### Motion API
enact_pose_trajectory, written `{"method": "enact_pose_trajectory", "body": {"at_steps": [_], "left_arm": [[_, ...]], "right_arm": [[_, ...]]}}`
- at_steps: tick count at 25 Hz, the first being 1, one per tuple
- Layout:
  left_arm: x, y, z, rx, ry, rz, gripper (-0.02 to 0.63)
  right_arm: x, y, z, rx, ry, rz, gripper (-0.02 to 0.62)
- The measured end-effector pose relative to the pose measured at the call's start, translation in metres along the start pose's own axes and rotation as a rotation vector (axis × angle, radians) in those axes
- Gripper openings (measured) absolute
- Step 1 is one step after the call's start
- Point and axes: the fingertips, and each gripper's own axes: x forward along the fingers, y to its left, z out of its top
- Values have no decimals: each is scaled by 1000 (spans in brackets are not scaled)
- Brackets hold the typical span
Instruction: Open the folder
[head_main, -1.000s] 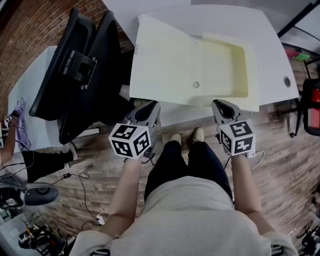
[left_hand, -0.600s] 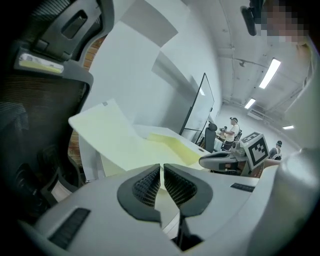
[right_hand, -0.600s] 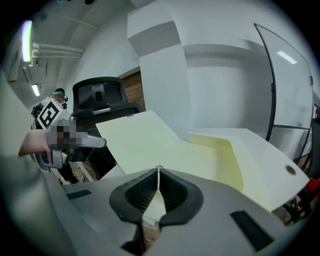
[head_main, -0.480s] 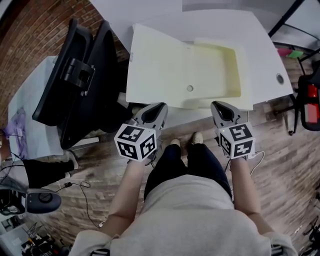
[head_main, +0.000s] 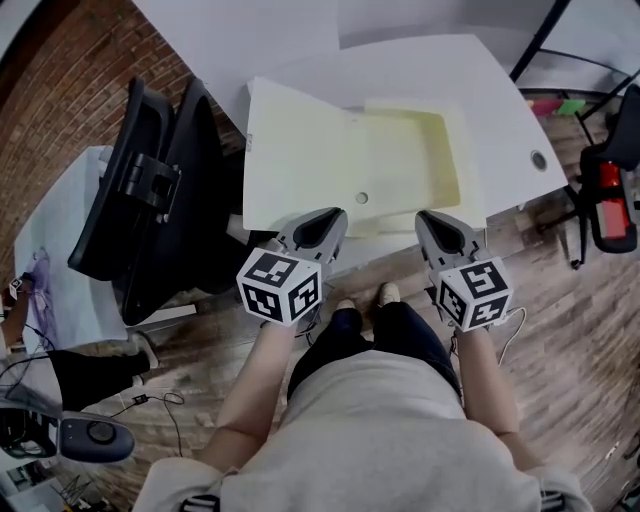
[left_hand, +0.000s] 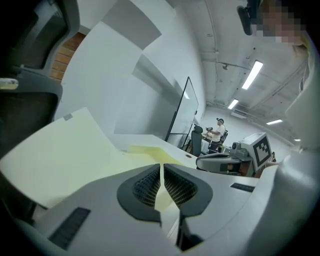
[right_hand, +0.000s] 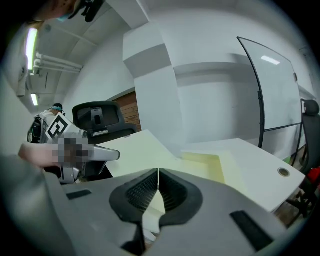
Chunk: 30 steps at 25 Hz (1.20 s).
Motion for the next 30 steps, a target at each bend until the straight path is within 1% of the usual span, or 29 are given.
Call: {"method": "enact_pose_trajectory", "body": {"at_steps": [9, 12, 16, 23, 26, 30], "left_arm": [[32, -45, 11, 76, 9, -111, 37], [39, -57, 13, 90, 8, -135, 32], [48, -66, 22, 110, -10, -160, 29], [61, -81, 33, 166, -19, -199, 26], [66, -87, 35, 172, -17, -210, 26], [71, -94, 33, 157, -9, -232, 26]], "right_arm": [[-19, -6, 23, -1, -52, 6, 23], [-27, -9, 35, 8, -87, 13, 23], [-35, -17, 49, -4, -117, -1, 21], [-37, -23, 49, -27, -121, 11, 21], [-40, -24, 49, -35, -126, 13, 21], [-42, -28, 47, -28, -145, 7, 21]]}}
